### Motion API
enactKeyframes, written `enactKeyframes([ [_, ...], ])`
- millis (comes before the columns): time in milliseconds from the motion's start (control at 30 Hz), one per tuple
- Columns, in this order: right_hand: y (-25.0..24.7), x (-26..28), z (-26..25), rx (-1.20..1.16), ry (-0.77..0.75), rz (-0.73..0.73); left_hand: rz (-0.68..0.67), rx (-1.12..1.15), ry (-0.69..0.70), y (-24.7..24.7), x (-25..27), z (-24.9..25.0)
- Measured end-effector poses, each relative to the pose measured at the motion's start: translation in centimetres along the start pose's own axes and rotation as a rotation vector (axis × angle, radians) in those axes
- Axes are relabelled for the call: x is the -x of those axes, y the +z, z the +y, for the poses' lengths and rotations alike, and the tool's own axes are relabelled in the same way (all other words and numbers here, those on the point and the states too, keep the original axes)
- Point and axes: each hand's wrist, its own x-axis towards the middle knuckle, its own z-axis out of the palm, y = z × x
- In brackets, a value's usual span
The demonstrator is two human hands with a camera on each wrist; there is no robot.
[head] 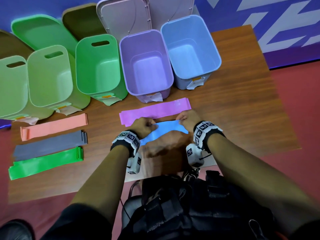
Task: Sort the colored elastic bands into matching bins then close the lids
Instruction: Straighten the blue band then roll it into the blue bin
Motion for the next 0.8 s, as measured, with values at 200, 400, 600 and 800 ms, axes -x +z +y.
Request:
enactKeyframes([
  [200,-0.4,-0.2,1.0,0.015,0.021,0.027,0.016,-0.017,-0.019,1.1,-1.0,-0.3],
  [400,-0.9,0.6,0.9,0.029,-0.026,0.103,0.062,-0.062,0.029,1.7,-1.5,-0.5],
  [600,-0.9,0.7,0.7,0.008,-0.087,0.155,0.096,-0.051,0.056,1.7,-1.3,-0.4],
  [800,2.0,0.7,0.3,-0.105,-0.102,-0.034,0.125,-0.056,0.044,1.2,-0.1,-0.8],
])
